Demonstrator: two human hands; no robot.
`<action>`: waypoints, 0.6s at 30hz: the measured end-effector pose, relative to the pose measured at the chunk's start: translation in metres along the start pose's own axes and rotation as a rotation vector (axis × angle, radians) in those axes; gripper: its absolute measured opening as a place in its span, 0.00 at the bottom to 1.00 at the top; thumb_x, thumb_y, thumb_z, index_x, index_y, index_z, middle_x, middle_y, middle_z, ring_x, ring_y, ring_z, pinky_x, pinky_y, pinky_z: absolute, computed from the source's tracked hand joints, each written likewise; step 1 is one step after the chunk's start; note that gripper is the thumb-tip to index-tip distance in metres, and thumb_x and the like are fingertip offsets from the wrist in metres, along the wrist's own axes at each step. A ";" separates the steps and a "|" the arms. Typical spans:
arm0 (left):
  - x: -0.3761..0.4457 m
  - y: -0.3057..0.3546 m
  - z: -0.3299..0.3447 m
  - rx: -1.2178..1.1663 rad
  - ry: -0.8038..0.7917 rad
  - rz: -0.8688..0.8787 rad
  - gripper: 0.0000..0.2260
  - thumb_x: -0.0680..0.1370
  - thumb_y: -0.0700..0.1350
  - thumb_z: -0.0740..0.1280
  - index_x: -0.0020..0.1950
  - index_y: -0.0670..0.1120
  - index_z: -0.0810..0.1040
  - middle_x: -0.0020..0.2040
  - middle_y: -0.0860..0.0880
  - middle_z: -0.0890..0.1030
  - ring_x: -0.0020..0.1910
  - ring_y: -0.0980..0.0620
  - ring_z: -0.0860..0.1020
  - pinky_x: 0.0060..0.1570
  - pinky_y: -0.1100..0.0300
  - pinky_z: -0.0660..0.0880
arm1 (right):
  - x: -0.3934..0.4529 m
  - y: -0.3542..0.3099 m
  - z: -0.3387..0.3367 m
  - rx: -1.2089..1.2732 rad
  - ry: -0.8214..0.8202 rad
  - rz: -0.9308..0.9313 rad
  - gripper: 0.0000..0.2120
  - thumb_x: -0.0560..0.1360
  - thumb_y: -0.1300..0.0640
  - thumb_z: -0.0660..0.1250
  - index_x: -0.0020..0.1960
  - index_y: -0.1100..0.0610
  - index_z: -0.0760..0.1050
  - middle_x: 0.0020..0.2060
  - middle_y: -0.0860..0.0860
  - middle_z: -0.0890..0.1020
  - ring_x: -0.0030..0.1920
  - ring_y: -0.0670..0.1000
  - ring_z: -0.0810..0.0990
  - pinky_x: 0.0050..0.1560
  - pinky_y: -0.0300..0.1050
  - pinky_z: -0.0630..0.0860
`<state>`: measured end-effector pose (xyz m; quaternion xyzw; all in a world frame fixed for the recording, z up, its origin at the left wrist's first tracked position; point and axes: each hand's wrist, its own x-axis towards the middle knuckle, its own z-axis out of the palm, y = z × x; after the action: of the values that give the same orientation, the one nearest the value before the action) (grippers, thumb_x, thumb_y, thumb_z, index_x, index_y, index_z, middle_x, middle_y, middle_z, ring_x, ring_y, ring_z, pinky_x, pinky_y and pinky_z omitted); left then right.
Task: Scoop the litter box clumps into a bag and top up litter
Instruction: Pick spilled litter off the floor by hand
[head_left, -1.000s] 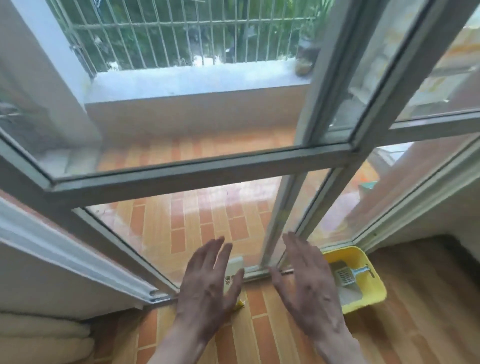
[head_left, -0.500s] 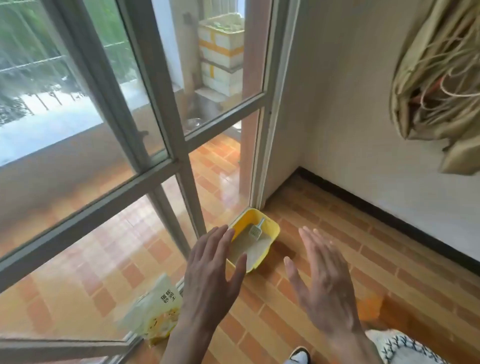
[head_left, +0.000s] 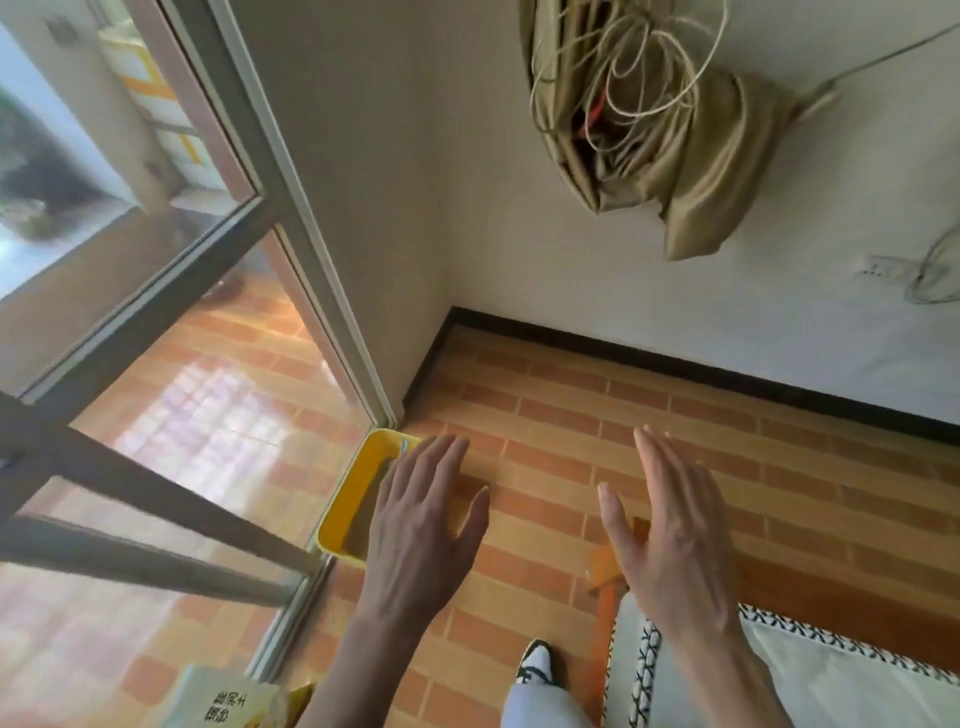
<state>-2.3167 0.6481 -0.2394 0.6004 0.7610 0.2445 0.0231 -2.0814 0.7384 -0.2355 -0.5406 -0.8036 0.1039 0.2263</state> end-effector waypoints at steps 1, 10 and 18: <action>0.014 0.005 0.008 0.006 -0.013 0.002 0.27 0.84 0.62 0.55 0.79 0.49 0.68 0.77 0.49 0.72 0.76 0.47 0.69 0.73 0.44 0.69 | 0.011 0.009 0.001 0.002 0.011 0.005 0.33 0.82 0.37 0.54 0.81 0.51 0.55 0.79 0.52 0.64 0.79 0.52 0.62 0.77 0.59 0.61; 0.108 0.030 0.050 0.058 -0.037 0.003 0.27 0.84 0.62 0.55 0.78 0.49 0.68 0.77 0.49 0.72 0.77 0.47 0.68 0.72 0.43 0.69 | 0.093 0.069 0.012 -0.049 -0.040 0.000 0.35 0.81 0.35 0.55 0.82 0.51 0.53 0.80 0.51 0.61 0.80 0.51 0.59 0.77 0.59 0.62; 0.196 0.044 0.085 0.070 0.003 0.016 0.25 0.82 0.59 0.60 0.76 0.48 0.72 0.75 0.48 0.75 0.75 0.46 0.71 0.69 0.43 0.73 | 0.183 0.082 0.026 -0.059 -0.026 -0.010 0.35 0.82 0.35 0.52 0.81 0.54 0.57 0.79 0.52 0.62 0.80 0.51 0.59 0.78 0.57 0.60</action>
<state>-2.3037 0.8656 -0.2464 0.6067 0.7643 0.2186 -0.0011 -2.0832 0.9402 -0.2464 -0.5418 -0.8117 0.0861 0.2003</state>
